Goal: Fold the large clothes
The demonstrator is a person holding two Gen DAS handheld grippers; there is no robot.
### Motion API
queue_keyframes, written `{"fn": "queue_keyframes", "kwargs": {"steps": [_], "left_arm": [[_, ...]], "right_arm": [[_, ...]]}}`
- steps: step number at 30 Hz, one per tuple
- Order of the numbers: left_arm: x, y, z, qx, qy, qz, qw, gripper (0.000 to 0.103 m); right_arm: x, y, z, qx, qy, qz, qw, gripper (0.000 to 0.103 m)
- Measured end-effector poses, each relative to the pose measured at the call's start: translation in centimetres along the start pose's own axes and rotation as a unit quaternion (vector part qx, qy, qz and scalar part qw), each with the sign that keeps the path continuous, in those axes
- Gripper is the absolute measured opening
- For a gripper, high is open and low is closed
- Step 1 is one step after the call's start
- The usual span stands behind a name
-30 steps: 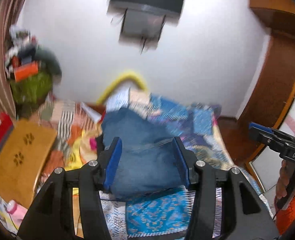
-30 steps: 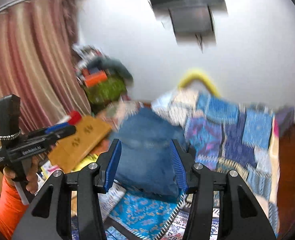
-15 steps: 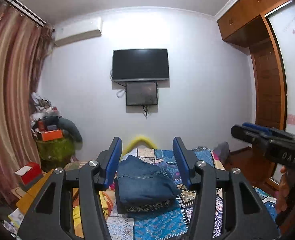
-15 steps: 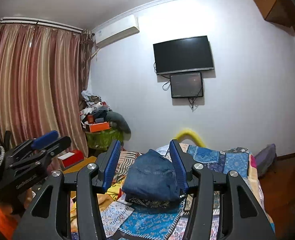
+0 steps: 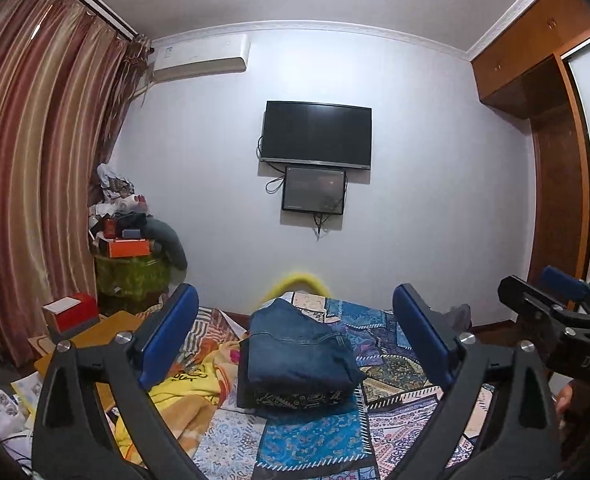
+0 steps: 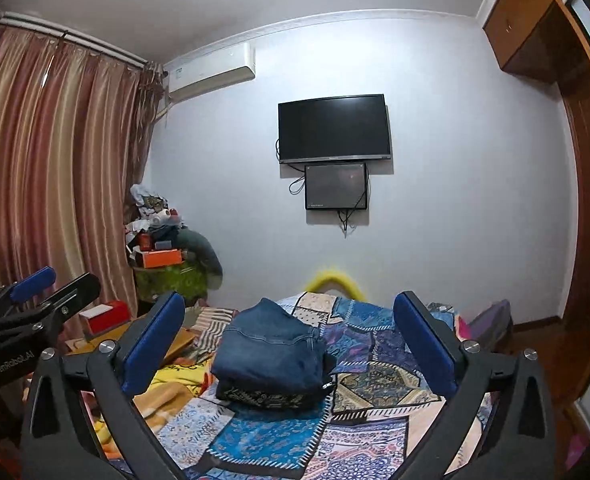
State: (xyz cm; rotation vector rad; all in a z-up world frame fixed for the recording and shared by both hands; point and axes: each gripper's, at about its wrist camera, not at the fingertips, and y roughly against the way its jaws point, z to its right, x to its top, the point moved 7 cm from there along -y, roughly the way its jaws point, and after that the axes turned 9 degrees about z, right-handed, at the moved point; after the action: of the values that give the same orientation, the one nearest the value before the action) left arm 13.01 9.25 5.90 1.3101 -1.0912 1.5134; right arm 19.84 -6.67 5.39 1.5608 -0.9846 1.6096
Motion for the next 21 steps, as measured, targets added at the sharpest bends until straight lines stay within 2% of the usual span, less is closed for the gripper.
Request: {"fn": "queue_keyframes", "kwargs": {"steps": [21], "left_arm": [[-1.6,0.1,0.6,-0.003,-0.005,-0.015,0.9999,0.100]], "right_arm": [[-1.8,0.7,0.2,-0.001,-0.008,-0.028,1.000,0.103]]}}
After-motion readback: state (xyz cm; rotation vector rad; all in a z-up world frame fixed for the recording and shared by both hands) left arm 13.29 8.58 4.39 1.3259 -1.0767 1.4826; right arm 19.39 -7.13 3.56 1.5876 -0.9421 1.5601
